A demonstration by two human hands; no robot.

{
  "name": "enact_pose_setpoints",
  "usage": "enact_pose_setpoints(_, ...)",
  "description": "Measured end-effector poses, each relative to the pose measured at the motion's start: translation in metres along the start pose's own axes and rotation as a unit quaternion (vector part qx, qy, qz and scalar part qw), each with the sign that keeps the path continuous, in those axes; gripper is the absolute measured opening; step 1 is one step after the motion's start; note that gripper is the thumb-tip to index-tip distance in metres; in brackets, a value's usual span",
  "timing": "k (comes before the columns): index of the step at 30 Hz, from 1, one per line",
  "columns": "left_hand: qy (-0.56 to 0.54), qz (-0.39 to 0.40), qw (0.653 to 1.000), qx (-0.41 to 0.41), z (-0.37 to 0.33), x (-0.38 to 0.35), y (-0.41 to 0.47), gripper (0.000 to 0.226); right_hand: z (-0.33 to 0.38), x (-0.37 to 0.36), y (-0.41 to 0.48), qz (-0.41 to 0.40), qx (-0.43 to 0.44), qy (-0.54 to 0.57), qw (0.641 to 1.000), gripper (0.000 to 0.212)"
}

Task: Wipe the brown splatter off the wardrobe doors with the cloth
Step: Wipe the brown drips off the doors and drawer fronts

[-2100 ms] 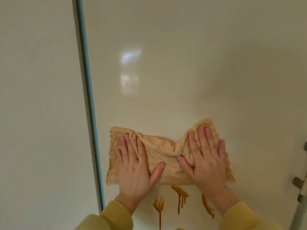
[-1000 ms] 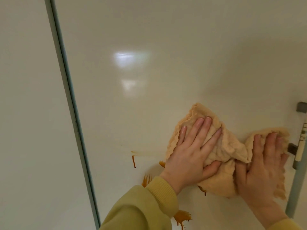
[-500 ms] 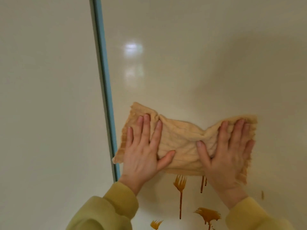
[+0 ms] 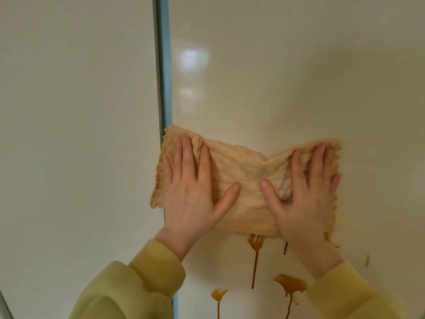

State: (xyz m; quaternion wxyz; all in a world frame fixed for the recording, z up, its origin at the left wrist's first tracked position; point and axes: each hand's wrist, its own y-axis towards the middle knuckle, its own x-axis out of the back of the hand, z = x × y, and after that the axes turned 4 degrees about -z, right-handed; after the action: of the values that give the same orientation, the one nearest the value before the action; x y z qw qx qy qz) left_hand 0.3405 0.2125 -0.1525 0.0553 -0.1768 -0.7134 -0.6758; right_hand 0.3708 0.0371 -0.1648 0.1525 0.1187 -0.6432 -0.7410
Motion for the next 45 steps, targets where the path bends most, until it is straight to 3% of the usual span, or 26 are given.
enact_pose_setpoints(5, -0.088, -0.069, 0.990, 0.081, -0.020, -0.018, 0.008, 0.075, -0.007, 0.000, 0.009, -0.020, 0.058, 0.008, 0.998, 0.047)
enact_pose_setpoints(10, -0.060, -0.054, 0.994, 0.069, -0.021, -0.033, 0.010, 0.077, -0.012, -0.006, 0.013, 0.040, 0.103, -0.039, 0.993, 0.059)
enact_pose_setpoints(16, -0.036, -0.061, 0.994, 0.081, -0.028, -0.038, 0.003, 0.077, -0.021, -0.008, 0.009, 0.016, 0.119, -0.049, 0.992, 0.059)
enact_pose_setpoints(24, -0.042, -0.110, 0.990, 0.079, -0.060, -0.059, -0.019, 0.079, -0.057, -0.001, -0.006, -0.021, 0.101, -0.060, 0.993, 0.059)
enact_pose_setpoints(35, -0.061, -0.138, 0.986, 0.076, -0.145, -0.091, -0.054, 0.078, -0.142, 0.042, -0.030, 0.034, 0.034, -0.064, 0.997, 0.070)
enact_pose_setpoints(45, -0.072, -0.075, 0.994, 0.024, -0.181, -0.096, -0.078, 0.076, -0.185, 0.059, -0.066, 0.031, -0.001, -0.063, 0.998, 0.071)
